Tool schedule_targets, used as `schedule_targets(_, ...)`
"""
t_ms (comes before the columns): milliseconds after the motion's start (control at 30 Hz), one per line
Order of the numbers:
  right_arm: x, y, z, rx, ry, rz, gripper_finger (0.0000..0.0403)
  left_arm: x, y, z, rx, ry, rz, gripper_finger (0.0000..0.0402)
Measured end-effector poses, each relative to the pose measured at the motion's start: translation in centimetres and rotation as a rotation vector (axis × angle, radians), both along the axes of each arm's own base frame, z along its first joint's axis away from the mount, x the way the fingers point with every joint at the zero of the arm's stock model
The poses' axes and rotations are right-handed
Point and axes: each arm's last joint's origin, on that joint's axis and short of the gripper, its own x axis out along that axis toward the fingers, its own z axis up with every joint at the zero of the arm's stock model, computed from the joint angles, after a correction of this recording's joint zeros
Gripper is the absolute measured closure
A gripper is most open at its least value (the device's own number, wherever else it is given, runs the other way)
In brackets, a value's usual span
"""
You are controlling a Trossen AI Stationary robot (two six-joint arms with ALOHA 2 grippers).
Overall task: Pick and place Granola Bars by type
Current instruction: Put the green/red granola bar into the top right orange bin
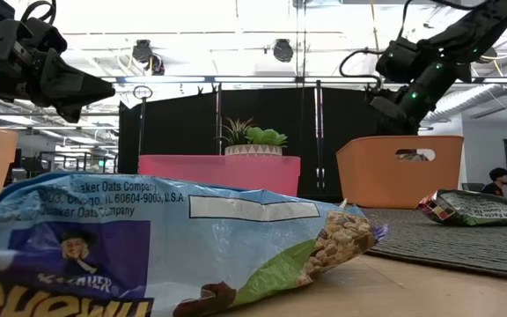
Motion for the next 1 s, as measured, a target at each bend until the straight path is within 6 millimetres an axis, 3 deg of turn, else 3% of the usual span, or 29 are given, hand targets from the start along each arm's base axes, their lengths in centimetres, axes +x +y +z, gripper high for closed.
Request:
schedule_targets(600,-0.6,1.0,-2.1,0.139,-0.004,0.058,0.0401,0.0,0.0,0.0,0.0,0.0,0.0,0.033)
schedule_targets(1000,-0.5,1.1,-2.1,0.161,-0.025,0.083,0.0401,0.0,0.0,0.0,0.0,0.0,0.0,0.033)
